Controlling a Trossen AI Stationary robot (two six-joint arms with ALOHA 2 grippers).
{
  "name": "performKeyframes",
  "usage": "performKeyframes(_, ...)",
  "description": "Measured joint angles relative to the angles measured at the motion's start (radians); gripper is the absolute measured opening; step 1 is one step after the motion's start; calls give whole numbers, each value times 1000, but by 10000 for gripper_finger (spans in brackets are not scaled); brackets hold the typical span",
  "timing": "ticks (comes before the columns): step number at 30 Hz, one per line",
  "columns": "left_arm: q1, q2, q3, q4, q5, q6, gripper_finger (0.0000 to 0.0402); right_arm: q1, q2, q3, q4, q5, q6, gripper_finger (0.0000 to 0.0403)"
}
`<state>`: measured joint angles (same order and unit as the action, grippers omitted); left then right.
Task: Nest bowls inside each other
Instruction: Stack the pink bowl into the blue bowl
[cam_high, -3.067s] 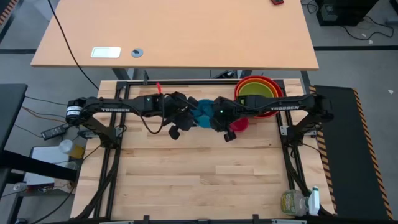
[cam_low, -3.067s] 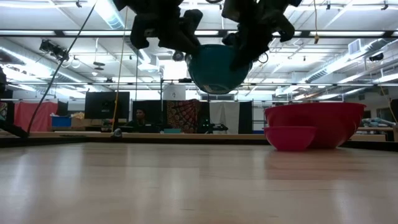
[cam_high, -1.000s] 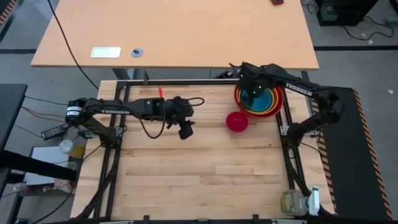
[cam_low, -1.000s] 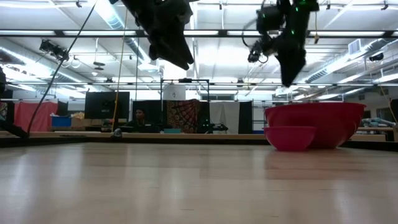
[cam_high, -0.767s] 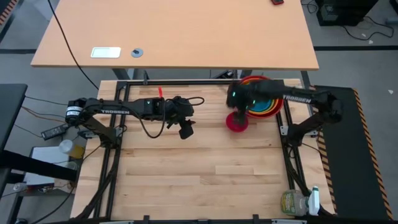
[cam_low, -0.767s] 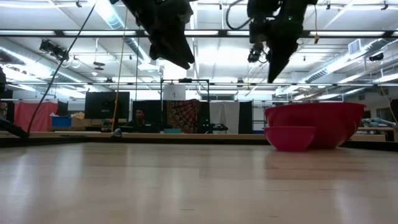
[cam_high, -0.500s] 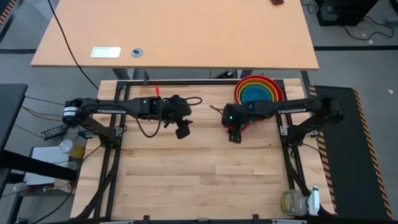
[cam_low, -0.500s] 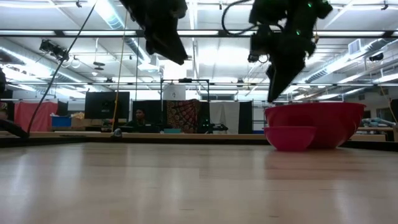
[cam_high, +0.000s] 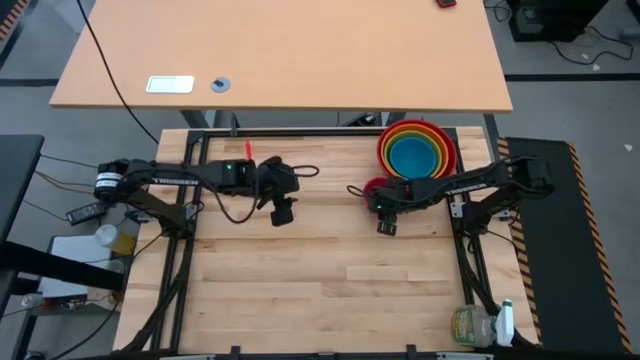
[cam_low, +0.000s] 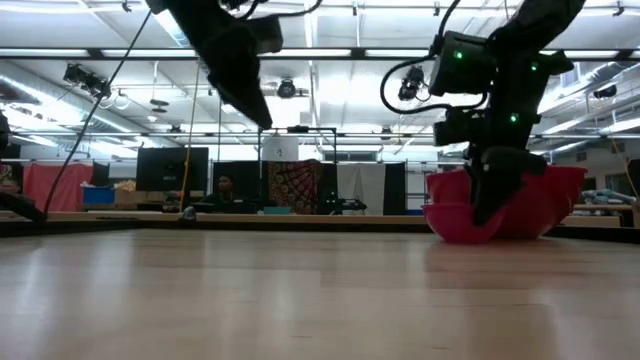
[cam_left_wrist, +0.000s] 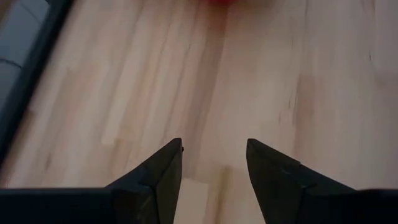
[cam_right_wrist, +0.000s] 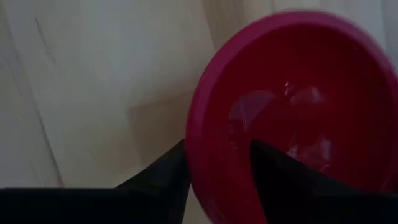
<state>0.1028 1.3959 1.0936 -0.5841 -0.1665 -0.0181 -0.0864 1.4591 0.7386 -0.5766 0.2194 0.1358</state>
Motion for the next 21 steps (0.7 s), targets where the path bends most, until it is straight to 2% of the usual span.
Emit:
performKeyframes(4,-5,-16,-32,35,13,-47,180,1,1,-2,13,-4,-2,130)
performKeyframes(12,-6,-76,-34,95,15,-117,180,2,1,2,23,-40,-57,22)
performKeyframes(16,-10,-96,-33,90,28,-144,180,14,0,29,8,-78,-92,25)
performKeyframes(19,-19,-120,-35,56,108,-138,180,18,-1,62,11,-113,-115,34)
performKeyframes(21,-27,-134,-34,20,121,-117,180,18,-1,82,10,-134,-123,33)
